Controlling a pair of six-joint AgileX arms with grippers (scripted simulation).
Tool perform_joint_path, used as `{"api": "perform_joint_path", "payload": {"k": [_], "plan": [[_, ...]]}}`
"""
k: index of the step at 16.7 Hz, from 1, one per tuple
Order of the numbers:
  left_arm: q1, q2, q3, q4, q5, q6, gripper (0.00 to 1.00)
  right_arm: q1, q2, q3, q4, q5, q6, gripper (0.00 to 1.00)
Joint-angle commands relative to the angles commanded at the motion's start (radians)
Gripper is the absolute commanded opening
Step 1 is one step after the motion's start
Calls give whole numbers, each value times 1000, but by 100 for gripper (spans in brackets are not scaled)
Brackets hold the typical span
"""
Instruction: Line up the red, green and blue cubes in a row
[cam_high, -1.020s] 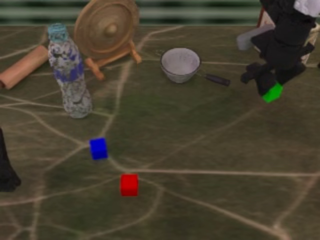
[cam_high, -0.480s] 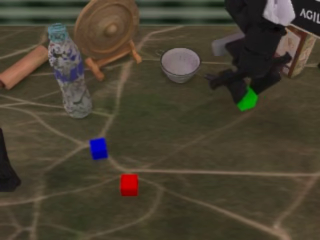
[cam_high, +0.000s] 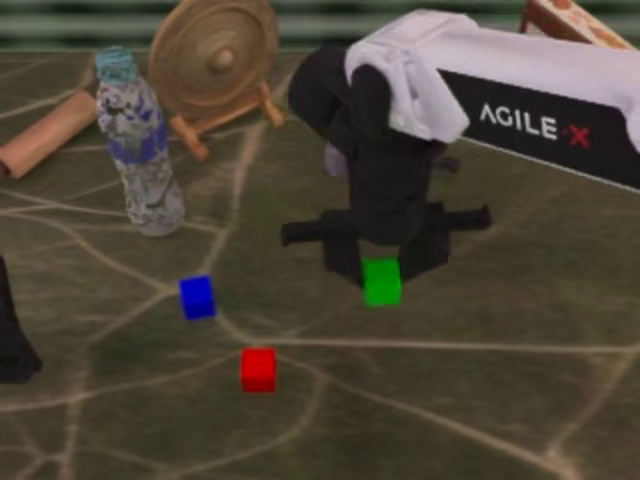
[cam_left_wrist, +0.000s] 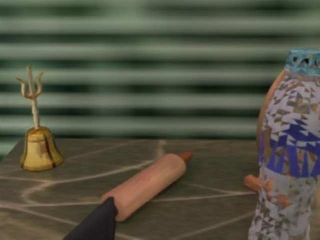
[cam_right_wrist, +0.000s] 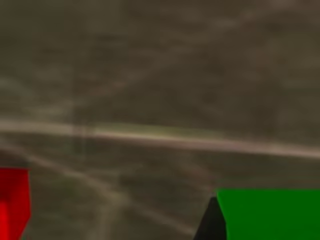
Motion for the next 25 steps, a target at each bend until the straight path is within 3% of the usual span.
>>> {"api": "perform_joint_path", "payload": {"k": [5, 11, 18, 23, 25], "plan": [[0, 0, 0, 0, 0, 0, 100, 126, -64, -71, 23, 9, 195, 0], [0, 0, 0, 0, 0, 0, 100, 127, -62, -74, 27, 8, 202, 0], [0, 0, 0, 0, 0, 0, 100, 134, -1, -214, 235, 10, 205, 0], [0, 0, 0, 0, 0, 0, 100, 136, 10, -236, 264, 11, 206, 0], [0, 0, 0, 0, 0, 0, 100, 136, 10, -236, 264, 11, 206, 15]]}}
